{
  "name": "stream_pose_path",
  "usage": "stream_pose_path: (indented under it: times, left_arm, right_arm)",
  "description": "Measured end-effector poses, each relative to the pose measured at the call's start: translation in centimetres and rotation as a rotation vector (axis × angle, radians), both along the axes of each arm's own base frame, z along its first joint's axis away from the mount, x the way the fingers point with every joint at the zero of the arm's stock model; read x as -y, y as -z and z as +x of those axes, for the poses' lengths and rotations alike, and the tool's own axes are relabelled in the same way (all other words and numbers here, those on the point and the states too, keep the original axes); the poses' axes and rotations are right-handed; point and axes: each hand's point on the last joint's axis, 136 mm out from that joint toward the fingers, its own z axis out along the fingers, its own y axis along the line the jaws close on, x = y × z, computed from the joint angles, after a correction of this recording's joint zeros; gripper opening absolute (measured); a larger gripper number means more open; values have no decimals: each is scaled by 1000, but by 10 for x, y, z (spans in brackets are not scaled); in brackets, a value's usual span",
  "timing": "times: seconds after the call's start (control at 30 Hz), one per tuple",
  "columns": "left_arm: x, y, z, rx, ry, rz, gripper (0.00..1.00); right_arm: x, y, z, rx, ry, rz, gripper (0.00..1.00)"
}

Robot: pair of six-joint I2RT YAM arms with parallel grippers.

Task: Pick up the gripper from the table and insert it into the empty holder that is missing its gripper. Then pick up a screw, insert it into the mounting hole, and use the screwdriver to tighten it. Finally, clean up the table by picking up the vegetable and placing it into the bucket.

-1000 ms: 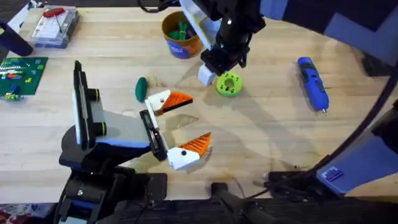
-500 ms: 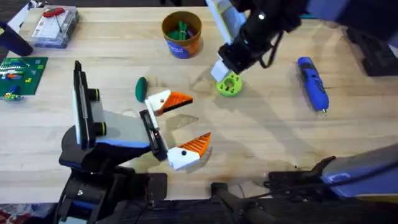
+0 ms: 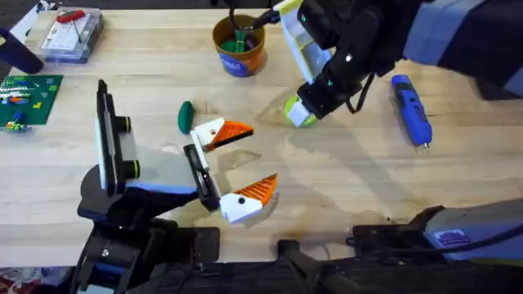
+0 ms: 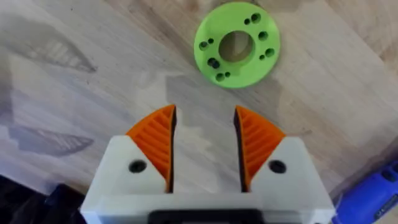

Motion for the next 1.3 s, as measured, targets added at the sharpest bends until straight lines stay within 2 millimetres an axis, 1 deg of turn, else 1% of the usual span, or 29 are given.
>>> stream_pose_path:
  times: [0.13,0.27,0.4,0.57,0.73,0.87,1.03,1.3]
  left_arm:
    - [0,0,0,0,0,0,990]
    - [0,0,0,0,0,0,990]
    - [0,0,0,0,0,0,990]
    - [0,0,0,0,0,0,990]
    - [0,0,0,0,0,0,990]
    - [0,0,0,0,0,0,990]
    - [0,0,0,0,0,0,990]
    - [0,0,0,0,0,0,990]
  right_arm:
    - [-1,13,2,-11,0,-7,496]
    - [-6,26,9,-14,0,-9,496]
    - [-7,40,10,-41,0,-27,496]
    - [-9,52,15,-49,0,-36,496]
    - [-14,54,22,-26,1,-22,496]
    - [-10,54,26,-7,7,-42,496]
    - [-9,58,26,-11,8,-54,496]
    - [-9,58,27,-8,18,-52,496]
